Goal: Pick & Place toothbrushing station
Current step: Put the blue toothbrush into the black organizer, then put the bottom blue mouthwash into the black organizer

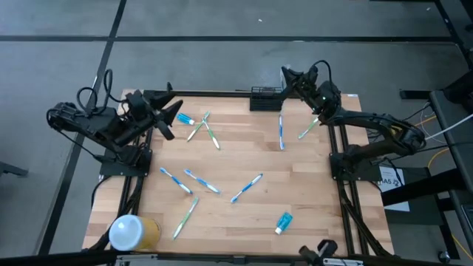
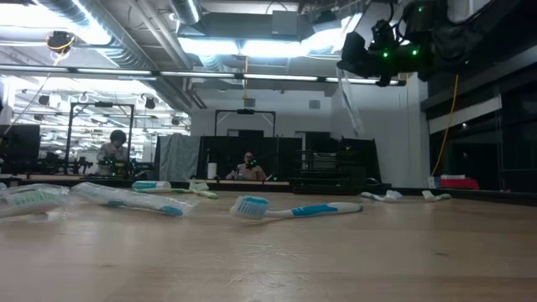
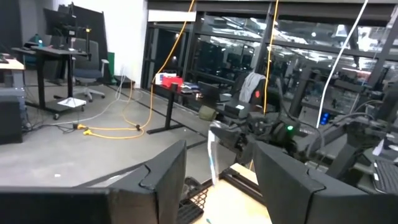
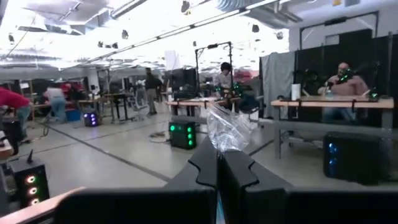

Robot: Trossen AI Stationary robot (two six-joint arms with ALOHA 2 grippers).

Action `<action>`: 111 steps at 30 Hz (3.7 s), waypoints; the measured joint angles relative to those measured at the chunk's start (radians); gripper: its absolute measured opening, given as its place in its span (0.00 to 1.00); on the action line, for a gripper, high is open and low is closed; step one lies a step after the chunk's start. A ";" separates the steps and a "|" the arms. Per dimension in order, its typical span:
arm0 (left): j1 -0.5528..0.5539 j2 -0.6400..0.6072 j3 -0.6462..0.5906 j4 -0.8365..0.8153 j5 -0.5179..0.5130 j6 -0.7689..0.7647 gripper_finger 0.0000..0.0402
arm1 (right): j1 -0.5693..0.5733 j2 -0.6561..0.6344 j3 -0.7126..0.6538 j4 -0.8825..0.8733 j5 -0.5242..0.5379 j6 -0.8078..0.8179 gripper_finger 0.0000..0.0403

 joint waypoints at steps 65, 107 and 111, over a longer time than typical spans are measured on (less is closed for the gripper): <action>-0.092 0.083 0.000 0.121 -0.077 -0.026 0.40 | -0.122 0.332 -0.257 0.526 0.069 0.158 0.00; -0.220 0.100 0.000 0.362 -0.176 0.327 0.40 | -0.006 0.100 -0.435 0.467 0.240 0.344 0.42; -0.236 0.094 0.000 0.360 -0.240 0.376 0.40 | 0.059 -0.038 -0.528 0.469 0.184 0.428 0.42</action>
